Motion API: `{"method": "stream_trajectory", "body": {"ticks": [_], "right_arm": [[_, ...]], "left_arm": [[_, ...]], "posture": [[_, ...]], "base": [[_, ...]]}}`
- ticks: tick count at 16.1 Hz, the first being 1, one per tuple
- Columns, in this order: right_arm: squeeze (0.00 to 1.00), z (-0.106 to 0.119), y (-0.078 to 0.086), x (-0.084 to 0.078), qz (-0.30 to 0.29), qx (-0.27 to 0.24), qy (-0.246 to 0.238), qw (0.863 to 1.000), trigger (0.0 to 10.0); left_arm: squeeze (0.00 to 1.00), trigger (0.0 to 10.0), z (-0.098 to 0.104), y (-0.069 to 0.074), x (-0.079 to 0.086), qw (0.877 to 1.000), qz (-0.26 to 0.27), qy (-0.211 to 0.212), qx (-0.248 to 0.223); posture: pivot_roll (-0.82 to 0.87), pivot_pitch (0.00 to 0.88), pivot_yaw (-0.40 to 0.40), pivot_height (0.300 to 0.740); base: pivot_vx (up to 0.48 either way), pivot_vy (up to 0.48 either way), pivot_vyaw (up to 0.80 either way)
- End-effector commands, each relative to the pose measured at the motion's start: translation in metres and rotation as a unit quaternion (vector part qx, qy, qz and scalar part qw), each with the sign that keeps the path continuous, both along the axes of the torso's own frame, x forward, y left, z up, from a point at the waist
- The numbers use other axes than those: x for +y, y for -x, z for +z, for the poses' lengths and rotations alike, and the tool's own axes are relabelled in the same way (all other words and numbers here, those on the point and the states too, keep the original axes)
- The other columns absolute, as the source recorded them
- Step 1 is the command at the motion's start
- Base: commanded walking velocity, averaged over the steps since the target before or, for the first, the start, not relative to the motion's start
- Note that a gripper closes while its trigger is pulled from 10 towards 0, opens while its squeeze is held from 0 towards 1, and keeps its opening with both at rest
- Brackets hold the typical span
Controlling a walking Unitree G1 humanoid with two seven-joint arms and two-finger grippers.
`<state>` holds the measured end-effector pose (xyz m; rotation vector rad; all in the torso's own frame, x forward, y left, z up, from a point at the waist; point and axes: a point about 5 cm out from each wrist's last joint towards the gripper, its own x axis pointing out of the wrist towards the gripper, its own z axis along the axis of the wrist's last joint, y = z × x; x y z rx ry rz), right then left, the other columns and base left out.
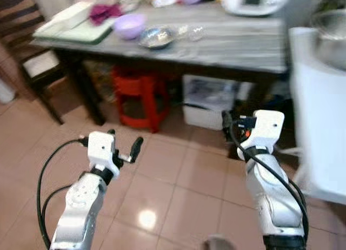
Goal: Setting the table
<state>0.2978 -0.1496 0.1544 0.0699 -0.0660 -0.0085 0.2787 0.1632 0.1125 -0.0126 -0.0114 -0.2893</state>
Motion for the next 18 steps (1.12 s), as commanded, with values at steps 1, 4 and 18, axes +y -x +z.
{"method": "stream_trajectory", "body": {"ticks": [1,4,18], "right_arm": [[0.0,-0.0003,0.0008,-0.0028,-0.003,0.001,-0.002,1.0,10.0],[0.0,0.0003,0.0008,-0.0032,-0.003,0.001,-0.004,1.0,10.0],[0.0,0.0032,-0.0007,-0.0015,-0.002,-0.007,-0.003,1.0,10.0]], "left_arm": [[0.0,10.0,-0.0045,0.0045,0.001,1.0,0.0,-0.001,0.008],[0.0,10.0,-0.0047,0.0046,0.0009,1.0,-0.001,-0.001,0.008],[0.0,10.0,-0.0019,0.0033,-0.0019,1.0,-0.001,0.012,0.001]], "posture": [[-0.18,0.108,0.093,0.74],[-0.18,0.108,0.092,0.74],[-0.18,0.106,0.087,0.74]], "base": [[0.0,-0.416,0.0],[0.0,-0.415,0.0],[0.0,-0.352,-0.34]]}}
